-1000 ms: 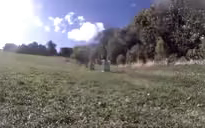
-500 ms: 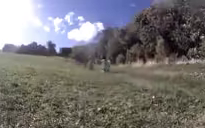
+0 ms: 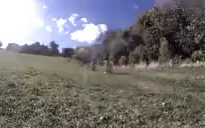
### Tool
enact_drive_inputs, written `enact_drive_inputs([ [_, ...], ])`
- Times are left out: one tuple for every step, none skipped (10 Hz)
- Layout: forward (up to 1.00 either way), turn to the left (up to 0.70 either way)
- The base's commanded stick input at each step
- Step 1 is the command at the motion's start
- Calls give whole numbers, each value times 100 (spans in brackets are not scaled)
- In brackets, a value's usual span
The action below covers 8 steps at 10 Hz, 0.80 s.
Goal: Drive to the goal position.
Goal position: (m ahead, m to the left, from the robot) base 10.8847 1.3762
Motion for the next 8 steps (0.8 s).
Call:
enact_drive_inputs([
  [50,0],
  [50,0],
  [50,0],
  [50,0],
  [50,0],
  [50,-31],
  [50,-40],
  [50,-48],
])
